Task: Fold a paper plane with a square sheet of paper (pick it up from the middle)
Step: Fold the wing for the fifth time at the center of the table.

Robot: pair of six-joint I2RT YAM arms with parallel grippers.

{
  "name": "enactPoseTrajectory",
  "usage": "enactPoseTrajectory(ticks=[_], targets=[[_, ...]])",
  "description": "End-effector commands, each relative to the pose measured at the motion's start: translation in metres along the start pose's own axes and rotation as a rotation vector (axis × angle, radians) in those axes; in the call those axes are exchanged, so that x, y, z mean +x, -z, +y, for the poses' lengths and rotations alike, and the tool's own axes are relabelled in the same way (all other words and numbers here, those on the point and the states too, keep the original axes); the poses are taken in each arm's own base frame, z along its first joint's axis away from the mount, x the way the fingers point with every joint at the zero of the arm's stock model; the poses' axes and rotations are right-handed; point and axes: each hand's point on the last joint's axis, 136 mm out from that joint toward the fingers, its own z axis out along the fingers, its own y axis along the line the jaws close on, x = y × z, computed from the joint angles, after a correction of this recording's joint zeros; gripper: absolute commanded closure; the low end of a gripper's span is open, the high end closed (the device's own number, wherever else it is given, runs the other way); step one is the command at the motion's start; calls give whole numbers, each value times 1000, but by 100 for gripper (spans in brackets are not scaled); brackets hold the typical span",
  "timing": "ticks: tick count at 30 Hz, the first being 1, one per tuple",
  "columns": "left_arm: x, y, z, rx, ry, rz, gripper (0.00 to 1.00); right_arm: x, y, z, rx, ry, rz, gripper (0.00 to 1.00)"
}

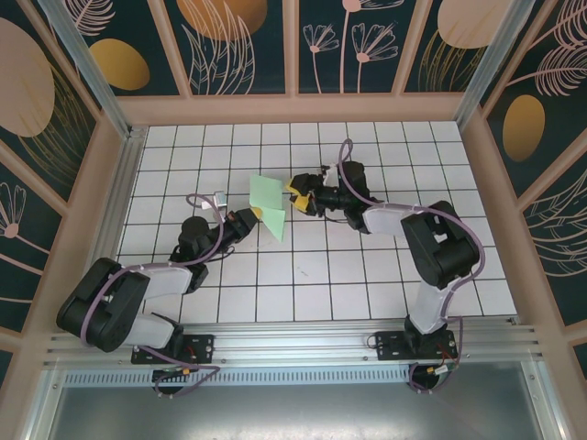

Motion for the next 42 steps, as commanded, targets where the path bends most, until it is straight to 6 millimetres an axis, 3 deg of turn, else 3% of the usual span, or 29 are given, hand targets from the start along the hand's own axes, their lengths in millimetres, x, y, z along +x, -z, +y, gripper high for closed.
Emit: enactPoseTrajectory(ticks=[1, 5, 10, 18, 23, 37, 42], targets=[[18, -1, 41, -157, -59, 76, 98, -9, 26, -25, 229, 194, -99, 41], [29, -2, 59, -208, -85, 130, 98, 0, 34, -43, 350, 306, -90, 41], [40, -4, 78, -243, -86, 169, 98, 23, 22, -52, 380, 372, -21, 44], [46, 1, 103, -310, -73, 165, 99, 63, -20, -74, 403, 432, 155, 74], [44, 2, 106, -333, -80, 156, 99, 81, -39, -88, 398, 426, 246, 82], [41, -2, 107, -345, -88, 156, 99, 85, -50, -111, 416, 391, 296, 87], [42, -4, 99, -311, -80, 161, 85, 79, -50, -124, 473, 361, 266, 87]])
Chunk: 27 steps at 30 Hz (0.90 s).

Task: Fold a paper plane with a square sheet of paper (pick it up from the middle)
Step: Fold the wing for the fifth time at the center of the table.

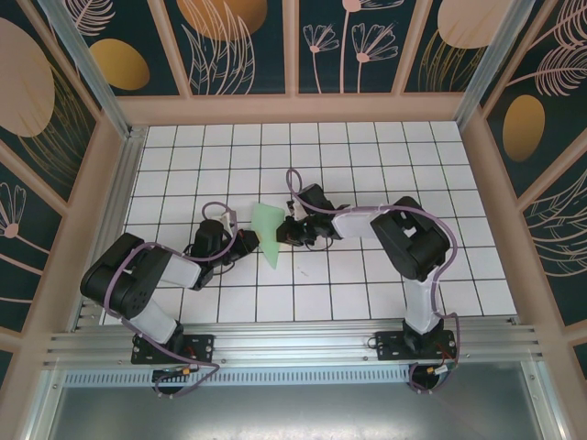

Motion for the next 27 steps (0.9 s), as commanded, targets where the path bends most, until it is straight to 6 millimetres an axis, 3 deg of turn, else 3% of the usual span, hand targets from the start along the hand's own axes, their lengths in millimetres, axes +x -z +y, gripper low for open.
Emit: enactPoseTrajectory(ticks=[1, 6, 20, 24, 27], targets=[[-3, 0, -12, 48, -12, -4, 80, -4, -5, -6, 39, -27, -11, 87], [7, 6, -18, 122, 40, 6, 70, -7, -4, -16, 80, -122, -53, 87], [25, 0, -16, 114, 62, 49, 60, -6, -4, -14, 60, -335, -94, 87], [25, 0, 1, 19, 87, 40, 57, -4, -6, -20, 78, -371, -93, 87], [24, 3, 28, -152, 138, 28, 53, -2, -7, -26, 100, -386, -90, 88]])
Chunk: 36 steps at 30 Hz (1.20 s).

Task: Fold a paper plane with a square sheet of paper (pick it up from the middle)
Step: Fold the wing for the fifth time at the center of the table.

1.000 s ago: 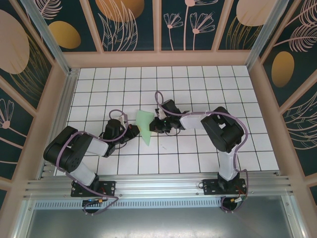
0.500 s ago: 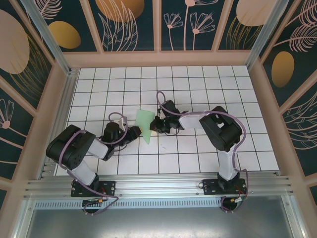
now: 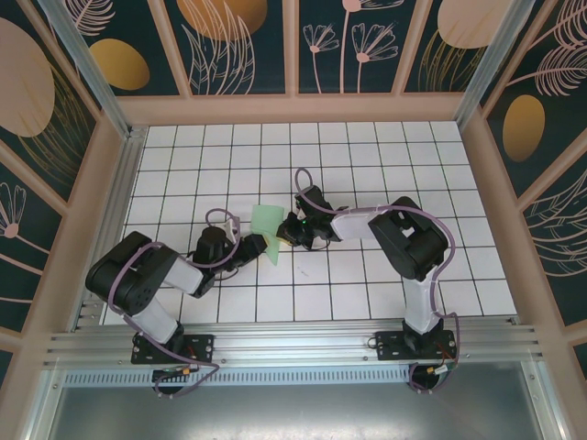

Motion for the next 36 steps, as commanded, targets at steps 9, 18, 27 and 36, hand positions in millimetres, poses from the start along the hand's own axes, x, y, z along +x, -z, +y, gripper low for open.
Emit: enactPoseTrajectory(ticks=[9, 18, 27, 36], targets=[[4, 15, 52, -342, 168, 2, 45, 4, -1, -30, 73, -82, -7, 88], [12, -3, 29, -251, 193, 72, 55, 5, -1, -30, 28, -120, 15, 89], [22, -18, 13, -213, 168, 138, 56, 7, -1, -28, 6, -129, 25, 89], [19, -14, 6, -166, 135, 98, 70, 8, 1, -23, -14, -122, 31, 89]])
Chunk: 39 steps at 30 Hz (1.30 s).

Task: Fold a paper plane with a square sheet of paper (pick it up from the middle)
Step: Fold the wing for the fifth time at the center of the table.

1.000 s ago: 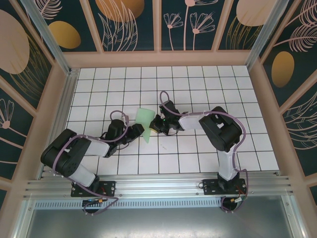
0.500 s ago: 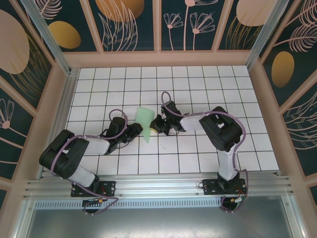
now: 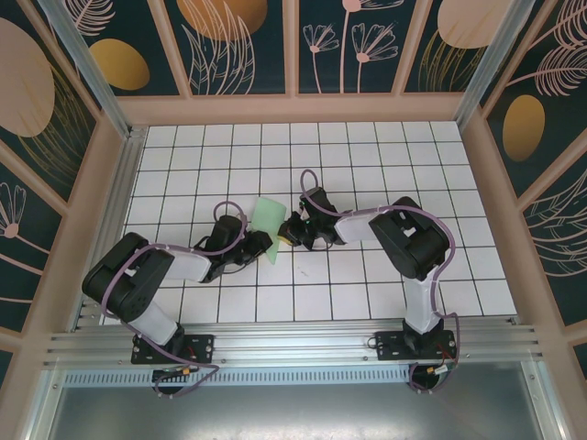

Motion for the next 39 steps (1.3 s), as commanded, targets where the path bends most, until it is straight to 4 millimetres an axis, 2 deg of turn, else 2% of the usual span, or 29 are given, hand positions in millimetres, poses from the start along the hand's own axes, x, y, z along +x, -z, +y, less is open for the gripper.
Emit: enactPoseTrajectory(ticks=[1, 4, 7, 10, 13, 19, 27, 31, 34, 39], targets=[[10, 4, 5, 11, -1, 21, 71, 8, 1, -21, 55, -52, 25, 89], [8, 4, 9, 7, -22, 1, 78, 9, 2, -12, 23, -34, 33, 85], [6, 4, 13, -11, -49, -16, 87, 6, 9, 8, -30, 11, 21, 77], [4, 4, 17, -36, -88, -29, 92, -1, 24, 31, -74, 77, -17, 70], [-2, 5, 20, -75, -175, -49, 97, -12, 40, 38, -42, 130, -87, 63], [-11, 8, 25, -176, -417, -48, 99, -26, 59, 29, 40, 160, -165, 59], [-13, 11, 28, -245, -765, 27, 100, -30, 64, 18, 59, 122, -172, 60], [-22, 8, 20, -263, -830, 12, 100, -33, 67, 19, 41, 93, -175, 62], [-29, 8, 23, -306, -872, -6, 100, -38, 71, 22, 32, 68, -188, 61], [-26, 2, 22, -313, -925, -13, 100, -43, 73, 35, -28, -5, -182, 49]])
